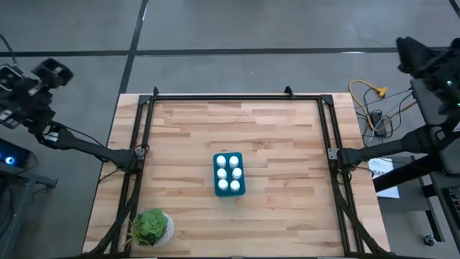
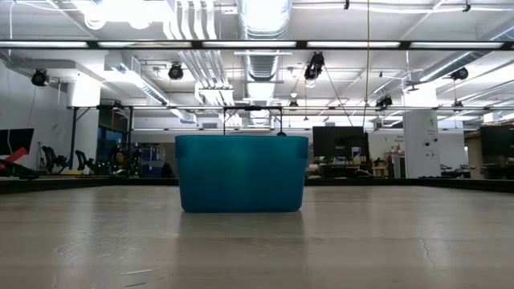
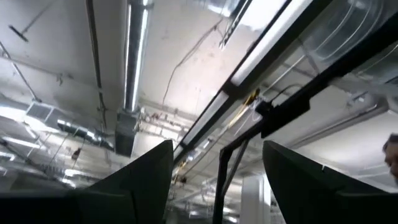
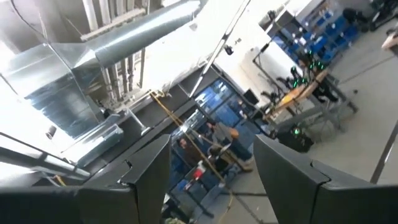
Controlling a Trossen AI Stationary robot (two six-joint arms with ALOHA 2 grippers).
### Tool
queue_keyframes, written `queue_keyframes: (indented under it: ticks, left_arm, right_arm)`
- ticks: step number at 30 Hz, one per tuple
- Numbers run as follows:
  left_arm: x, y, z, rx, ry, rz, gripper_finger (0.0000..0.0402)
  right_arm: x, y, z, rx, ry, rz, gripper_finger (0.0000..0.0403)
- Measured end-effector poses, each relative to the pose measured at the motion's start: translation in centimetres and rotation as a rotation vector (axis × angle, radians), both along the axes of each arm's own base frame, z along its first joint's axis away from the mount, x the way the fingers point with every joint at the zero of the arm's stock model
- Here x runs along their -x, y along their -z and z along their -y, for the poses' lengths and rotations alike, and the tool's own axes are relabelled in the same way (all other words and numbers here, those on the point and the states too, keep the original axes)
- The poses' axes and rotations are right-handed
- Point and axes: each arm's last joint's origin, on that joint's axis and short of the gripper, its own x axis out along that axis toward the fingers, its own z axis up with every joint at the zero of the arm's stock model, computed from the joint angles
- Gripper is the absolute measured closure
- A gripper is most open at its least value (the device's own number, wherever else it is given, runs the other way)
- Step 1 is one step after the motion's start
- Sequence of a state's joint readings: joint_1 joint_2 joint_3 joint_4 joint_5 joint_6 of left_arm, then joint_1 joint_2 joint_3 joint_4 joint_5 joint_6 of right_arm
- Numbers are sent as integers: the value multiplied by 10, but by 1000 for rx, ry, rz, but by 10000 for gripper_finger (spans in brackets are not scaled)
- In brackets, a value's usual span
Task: Pick and place pill bottles into a basket
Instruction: Return to Home Position
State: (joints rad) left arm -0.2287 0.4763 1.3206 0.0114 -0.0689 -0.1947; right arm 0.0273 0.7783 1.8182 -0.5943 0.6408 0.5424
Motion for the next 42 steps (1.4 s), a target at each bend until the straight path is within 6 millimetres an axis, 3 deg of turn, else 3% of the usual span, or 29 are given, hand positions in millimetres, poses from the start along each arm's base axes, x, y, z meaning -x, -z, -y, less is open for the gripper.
queue_keyframes:
  ticks: [11,20,27,30,36,42]
  left_arm:
    - [38,16,-9,1,-22,86,171]
    - [66,36,-15,18,-19,149,171]
    - [73,47,-17,11,-34,163,171]
    - [76,49,-18,-13,-72,177,171]
    - [79,50,-18,-16,-79,187,171]
    - [86,58,-20,-13,-78,202,171]
  right_arm:
    - [51,7,2,51,45,60,184]
    - [111,21,1,77,1,202,184]
    - [108,16,-16,425,-333,266,184]
    - [107,11,-25,586,-390,324,184]
    - [124,15,-38,673,-307,350,184]
    - [158,32,-54,651,-171,402,184]
